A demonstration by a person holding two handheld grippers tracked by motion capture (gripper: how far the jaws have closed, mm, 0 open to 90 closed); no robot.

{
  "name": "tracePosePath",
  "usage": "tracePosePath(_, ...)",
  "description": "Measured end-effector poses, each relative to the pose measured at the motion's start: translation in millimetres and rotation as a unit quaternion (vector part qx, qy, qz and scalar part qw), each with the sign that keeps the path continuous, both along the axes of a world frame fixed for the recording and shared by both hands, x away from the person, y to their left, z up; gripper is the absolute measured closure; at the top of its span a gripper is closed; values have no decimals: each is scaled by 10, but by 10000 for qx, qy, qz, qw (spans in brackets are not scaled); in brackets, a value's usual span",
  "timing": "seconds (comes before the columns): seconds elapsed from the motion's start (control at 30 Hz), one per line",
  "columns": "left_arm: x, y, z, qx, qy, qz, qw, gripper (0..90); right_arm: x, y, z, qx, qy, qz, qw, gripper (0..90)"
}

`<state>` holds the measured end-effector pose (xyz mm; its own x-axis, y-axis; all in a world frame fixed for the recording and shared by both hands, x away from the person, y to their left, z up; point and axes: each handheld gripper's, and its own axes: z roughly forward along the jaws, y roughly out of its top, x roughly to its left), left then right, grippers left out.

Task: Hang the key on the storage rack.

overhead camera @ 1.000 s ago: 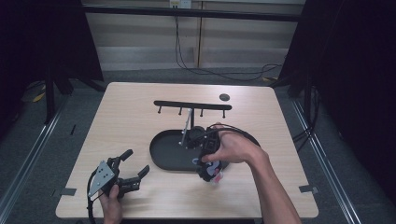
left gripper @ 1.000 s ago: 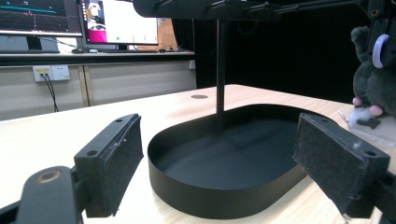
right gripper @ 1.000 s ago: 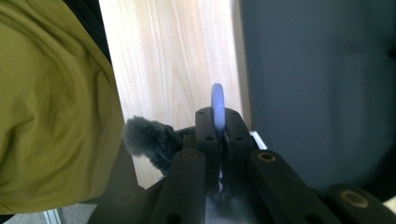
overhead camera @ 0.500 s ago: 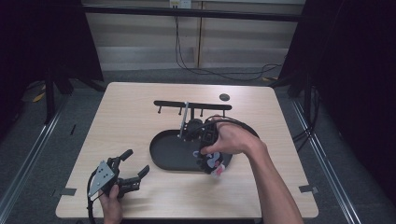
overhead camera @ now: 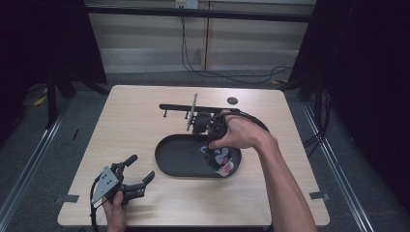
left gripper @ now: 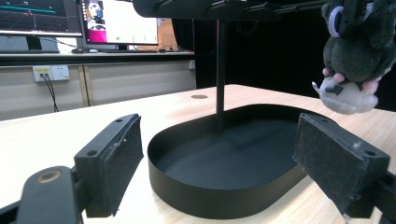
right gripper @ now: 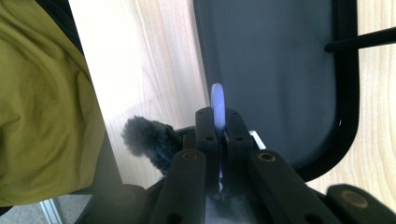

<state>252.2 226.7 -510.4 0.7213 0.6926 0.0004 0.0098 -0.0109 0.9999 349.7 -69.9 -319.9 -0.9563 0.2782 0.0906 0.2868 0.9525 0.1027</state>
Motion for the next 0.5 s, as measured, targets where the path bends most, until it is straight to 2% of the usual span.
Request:
tracePosePath(0.2, 0, 0, 0, 2, -3, -4, 10000, 154, 37, 25, 65, -45, -124, 123, 9998, 873)
tracePosePath(0.5, 0, 1, 0, 2, 0, -7, 10000, 154, 178, -33, 148, -22, -152, 24, 9999, 873)
